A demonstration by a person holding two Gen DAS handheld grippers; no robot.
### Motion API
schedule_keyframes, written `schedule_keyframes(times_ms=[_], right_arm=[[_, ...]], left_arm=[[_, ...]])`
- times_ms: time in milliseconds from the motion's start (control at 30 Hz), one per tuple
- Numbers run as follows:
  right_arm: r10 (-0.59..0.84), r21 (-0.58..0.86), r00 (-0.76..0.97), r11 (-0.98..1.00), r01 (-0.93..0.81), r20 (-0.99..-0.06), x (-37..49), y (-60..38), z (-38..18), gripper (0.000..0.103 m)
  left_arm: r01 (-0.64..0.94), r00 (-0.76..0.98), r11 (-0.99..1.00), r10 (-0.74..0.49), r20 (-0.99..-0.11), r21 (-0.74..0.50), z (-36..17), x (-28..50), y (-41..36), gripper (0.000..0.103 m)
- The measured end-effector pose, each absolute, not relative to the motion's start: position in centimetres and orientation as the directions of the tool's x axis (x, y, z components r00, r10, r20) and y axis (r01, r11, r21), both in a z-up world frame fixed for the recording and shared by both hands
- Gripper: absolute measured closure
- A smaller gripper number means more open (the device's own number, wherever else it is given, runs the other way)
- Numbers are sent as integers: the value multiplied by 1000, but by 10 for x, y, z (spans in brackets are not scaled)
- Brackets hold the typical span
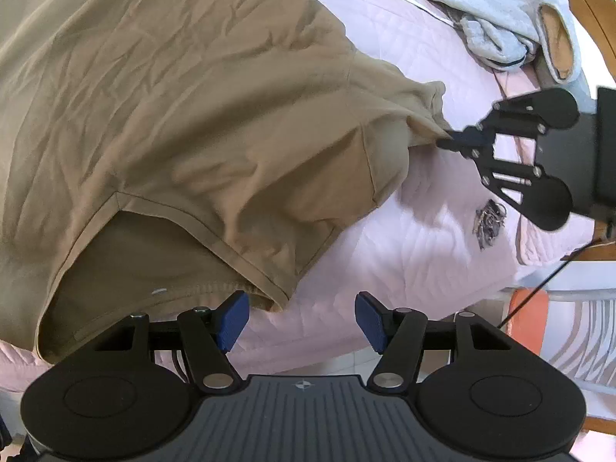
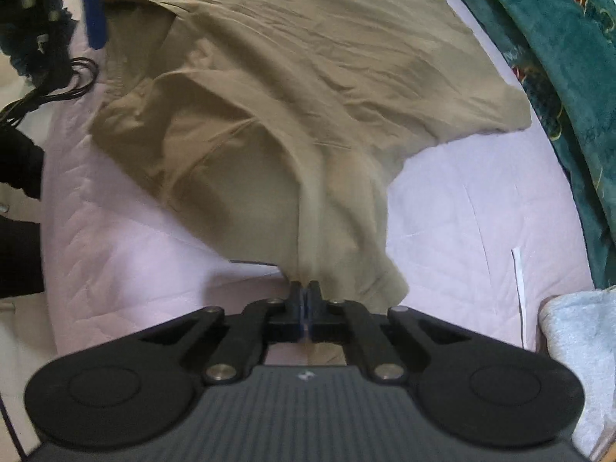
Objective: Fold clothes
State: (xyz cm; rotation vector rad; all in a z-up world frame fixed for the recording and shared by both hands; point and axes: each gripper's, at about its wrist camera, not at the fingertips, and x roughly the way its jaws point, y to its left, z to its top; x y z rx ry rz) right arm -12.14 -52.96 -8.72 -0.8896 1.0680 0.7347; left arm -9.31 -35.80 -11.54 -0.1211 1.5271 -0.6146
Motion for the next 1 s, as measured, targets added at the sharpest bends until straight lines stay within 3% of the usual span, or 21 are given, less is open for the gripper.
schedule_keyframes(times_ms=[267, 333, 400, 467, 533, 600, 633, 733, 933, 967, 1000], right_arm=[[83, -184, 243, 433, -882, -967, -171, -522, -98, 101], [37, -187, 237, 506, -842, -971, -174, -524, -97, 93], [-29, -230, 267, 599, -767, -963, -177, -526, -90, 73], [0, -201, 290, 719, -665, -957, -176, -527, -70, 69], [42, -144, 322, 834, -533, -946, -177, -518, -51, 56], [57, -113, 379, 905, -410, -924, -185, -495, -46, 36], [75, -87, 398, 924, -373, -914, -188, -482, -49, 34], [146, -11, 405, 933, -360, -903, -200, -436, -71, 34], [143, 39, 426, 969, -244, -893, -205, -393, -113, 35], [135, 42, 433, 975, -219, -891, -204, -393, -116, 39], [122, 39, 440, 980, -195, -890, -204, -392, -119, 51]], left_arm=[[308, -90, 842, -437, -895, -442, -117, -110, -337, 40], [296, -79, 849, -434, -897, -437, -115, -113, -325, 40], [274, -62, 860, -430, -901, -429, -112, -116, -309, 40], [255, -31, 880, -406, -913, -400, -110, -118, -288, 40], [247, 13, 907, -355, -935, -341, -111, -119, -266, 40], [249, 61, 937, -269, -961, -246, -117, -121, -244, 40], [249, 76, 946, -235, -969, -209, -120, -122, -234, 40], [273, 107, 950, -186, -977, -151, -125, -128, -218, 40], [301, 160, 944, -191, -968, -136, -142, -135, -211, 40], [307, 170, 943, -185, -968, -126, -147, -134, -212, 40], [306, 173, 944, -179, -969, -120, -152, -133, -212, 40]])
